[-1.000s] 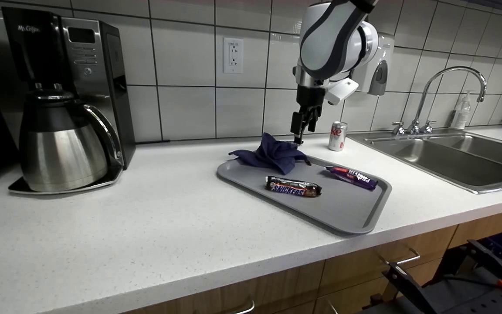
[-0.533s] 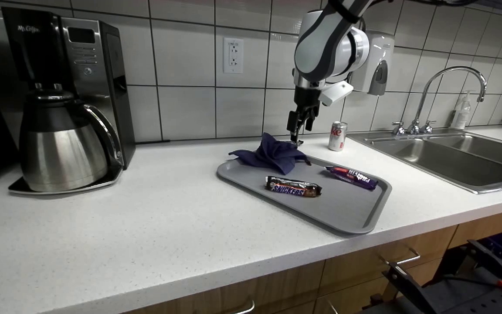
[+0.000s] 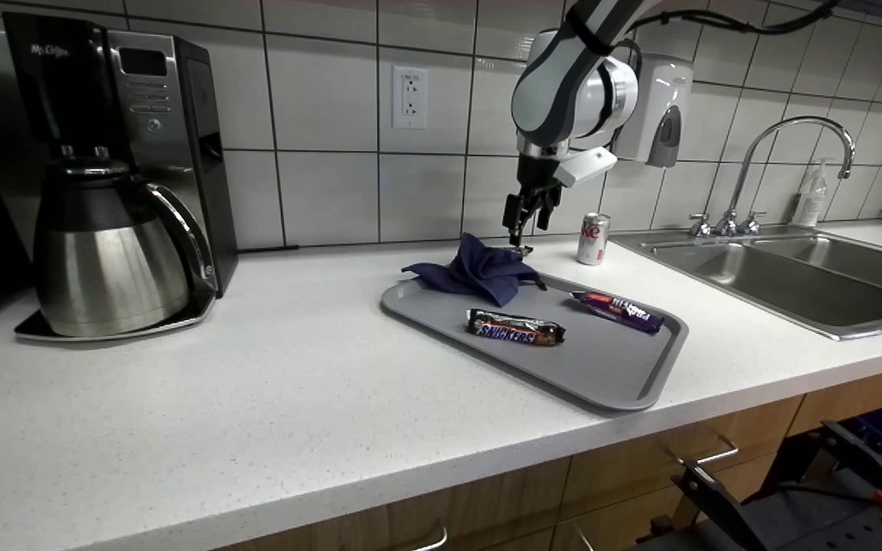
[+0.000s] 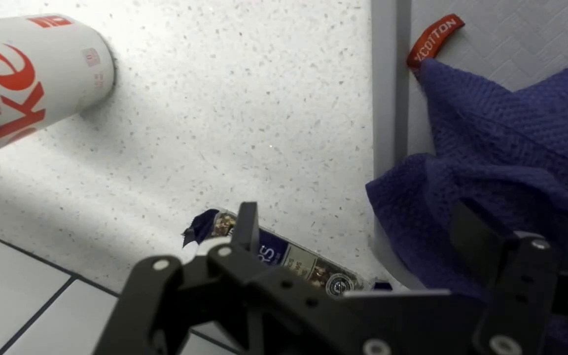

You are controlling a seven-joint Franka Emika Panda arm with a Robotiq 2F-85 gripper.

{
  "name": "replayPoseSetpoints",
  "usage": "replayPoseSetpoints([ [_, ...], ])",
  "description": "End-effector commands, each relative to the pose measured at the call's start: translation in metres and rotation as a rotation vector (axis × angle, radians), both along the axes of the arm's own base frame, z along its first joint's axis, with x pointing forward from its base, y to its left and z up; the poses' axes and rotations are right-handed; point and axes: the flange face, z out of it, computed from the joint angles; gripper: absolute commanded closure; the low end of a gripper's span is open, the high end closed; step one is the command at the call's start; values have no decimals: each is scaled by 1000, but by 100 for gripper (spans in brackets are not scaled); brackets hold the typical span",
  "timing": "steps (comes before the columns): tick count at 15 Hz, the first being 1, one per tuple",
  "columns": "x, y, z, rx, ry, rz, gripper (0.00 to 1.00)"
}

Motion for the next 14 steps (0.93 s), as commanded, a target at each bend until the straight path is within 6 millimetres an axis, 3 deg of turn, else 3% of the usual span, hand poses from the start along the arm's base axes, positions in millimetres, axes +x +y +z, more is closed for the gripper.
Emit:
replayPoseSetpoints([
  [1,20,-5,-3,12,16,-43,0],
  [14,55,-23,-16,9,71,134,0],
])
